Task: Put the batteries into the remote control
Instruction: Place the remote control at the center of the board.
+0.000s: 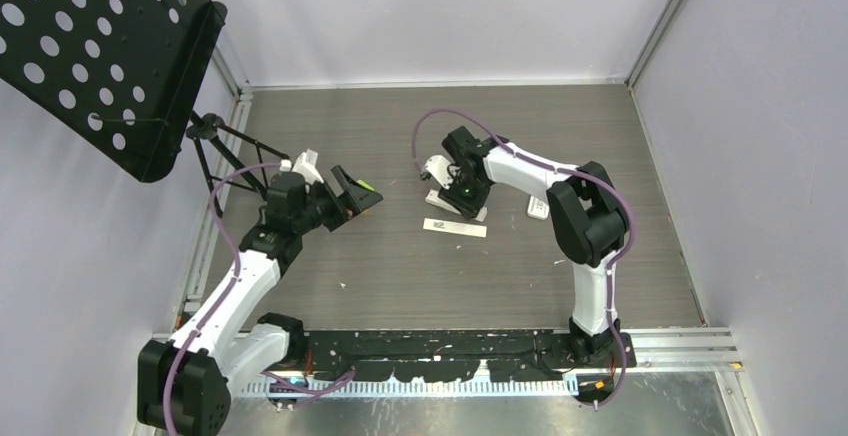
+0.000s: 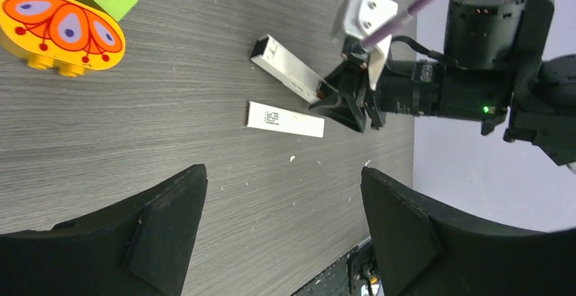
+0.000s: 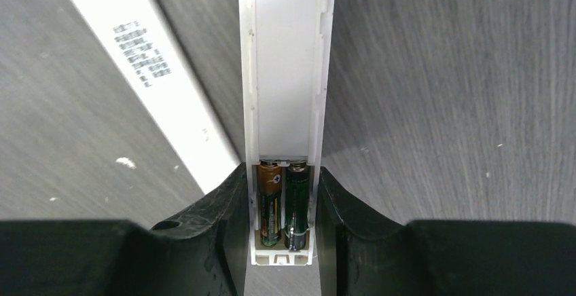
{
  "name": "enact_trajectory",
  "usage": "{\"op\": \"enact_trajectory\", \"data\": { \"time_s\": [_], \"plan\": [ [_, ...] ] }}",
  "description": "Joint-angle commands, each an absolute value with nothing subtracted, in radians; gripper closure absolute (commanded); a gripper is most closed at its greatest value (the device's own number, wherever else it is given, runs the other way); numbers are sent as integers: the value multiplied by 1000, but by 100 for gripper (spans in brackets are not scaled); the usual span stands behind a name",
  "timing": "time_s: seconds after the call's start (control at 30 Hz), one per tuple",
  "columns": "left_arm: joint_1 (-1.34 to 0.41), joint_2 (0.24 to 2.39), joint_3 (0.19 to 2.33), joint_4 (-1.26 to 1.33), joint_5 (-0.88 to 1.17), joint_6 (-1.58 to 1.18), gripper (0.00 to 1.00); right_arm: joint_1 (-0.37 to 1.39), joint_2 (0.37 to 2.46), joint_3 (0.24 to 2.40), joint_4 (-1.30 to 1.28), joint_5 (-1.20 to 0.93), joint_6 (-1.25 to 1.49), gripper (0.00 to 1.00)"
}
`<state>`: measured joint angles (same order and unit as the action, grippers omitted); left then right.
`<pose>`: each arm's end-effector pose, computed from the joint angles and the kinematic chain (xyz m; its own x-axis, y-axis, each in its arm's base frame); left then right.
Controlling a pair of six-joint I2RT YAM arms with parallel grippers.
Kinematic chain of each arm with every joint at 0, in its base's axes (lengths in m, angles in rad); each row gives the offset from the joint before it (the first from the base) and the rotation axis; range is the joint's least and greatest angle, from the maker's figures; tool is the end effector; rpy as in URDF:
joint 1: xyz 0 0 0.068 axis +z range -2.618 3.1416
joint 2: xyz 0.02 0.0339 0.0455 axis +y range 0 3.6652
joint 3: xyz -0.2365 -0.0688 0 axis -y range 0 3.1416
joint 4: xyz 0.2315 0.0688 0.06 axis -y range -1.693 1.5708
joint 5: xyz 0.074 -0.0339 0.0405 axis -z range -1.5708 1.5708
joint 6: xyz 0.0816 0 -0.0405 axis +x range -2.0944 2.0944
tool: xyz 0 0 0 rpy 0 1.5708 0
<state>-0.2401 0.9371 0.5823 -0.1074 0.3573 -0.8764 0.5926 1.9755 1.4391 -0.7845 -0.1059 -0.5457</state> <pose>0.2385 -0.0878 0.2128 -0.6820 -0.5742 -0.4529 0.0043 0.6162 -0.7876 0.3113 0.2200 0.1138 -0.3875 -0.8831 -0.2645 -0.9104 0.4117 -0.0408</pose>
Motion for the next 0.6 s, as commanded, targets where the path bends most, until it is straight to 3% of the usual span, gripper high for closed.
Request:
{"op": "enact_trajectory", "data": {
  "time_s": [0.0,0.17,0.33,0.57],
  "plan": [
    [-236,980,640,-54,455,-829,15,588,2034,1497,-775,12,-524,76],
    [-237,1046,658,-51,503,-811,17,587,2040,1502,-771,58,-501,60],
    [-241,1103,654,-27,515,-808,17,578,1937,1482,-758,-53,-453,35],
    [-319,1209,652,23,433,-807,18,578,1748,1361,-654,-97,-244,26]
  ]
}}
